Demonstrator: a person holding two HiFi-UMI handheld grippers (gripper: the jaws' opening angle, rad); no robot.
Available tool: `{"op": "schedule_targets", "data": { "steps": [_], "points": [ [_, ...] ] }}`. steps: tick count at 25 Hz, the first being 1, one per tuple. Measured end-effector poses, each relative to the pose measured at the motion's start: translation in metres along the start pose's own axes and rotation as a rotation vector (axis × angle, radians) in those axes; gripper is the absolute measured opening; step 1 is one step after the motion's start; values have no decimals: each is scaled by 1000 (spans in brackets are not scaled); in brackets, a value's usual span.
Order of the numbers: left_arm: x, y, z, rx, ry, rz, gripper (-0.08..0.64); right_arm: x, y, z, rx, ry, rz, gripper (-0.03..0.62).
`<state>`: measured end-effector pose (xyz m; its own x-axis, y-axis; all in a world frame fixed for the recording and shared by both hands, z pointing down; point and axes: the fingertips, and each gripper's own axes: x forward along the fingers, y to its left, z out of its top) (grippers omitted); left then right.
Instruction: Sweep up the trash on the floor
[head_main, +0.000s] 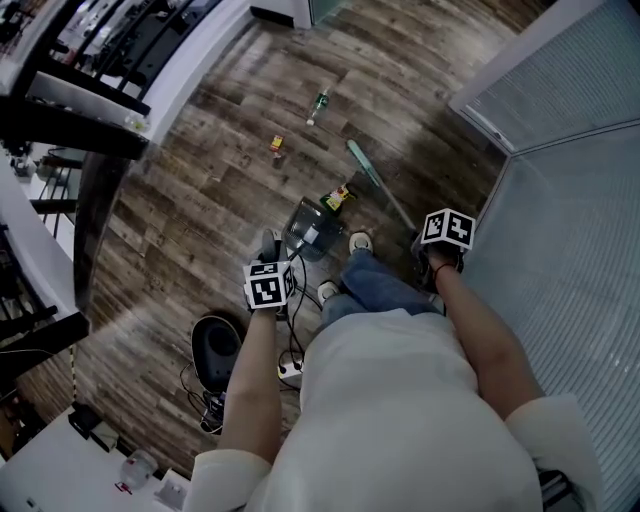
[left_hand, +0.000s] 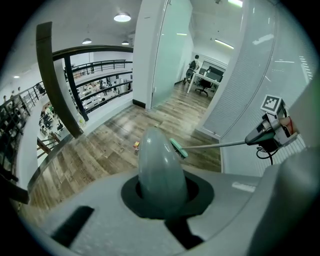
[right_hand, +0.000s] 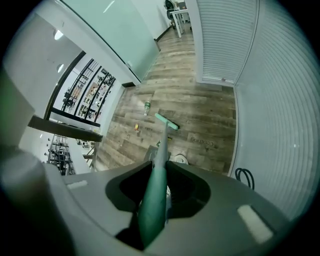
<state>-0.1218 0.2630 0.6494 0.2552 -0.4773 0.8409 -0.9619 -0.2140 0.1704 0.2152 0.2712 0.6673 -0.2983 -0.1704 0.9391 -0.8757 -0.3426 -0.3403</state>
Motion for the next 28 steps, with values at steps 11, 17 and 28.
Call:
{"op": "schedule_targets", "data": {
  "steps": [11,17,28],
  "points": [
    [11,-6,10,-1,11,19,17,32,16,31,-101,55,-24,98],
    [10,-3,13,-6,11,24,18,44,18,38,-168,100,-77,98],
    [11,-4,11,-10,6,42,17,57,14,16,-273,197,-101,98]
  ]
}}
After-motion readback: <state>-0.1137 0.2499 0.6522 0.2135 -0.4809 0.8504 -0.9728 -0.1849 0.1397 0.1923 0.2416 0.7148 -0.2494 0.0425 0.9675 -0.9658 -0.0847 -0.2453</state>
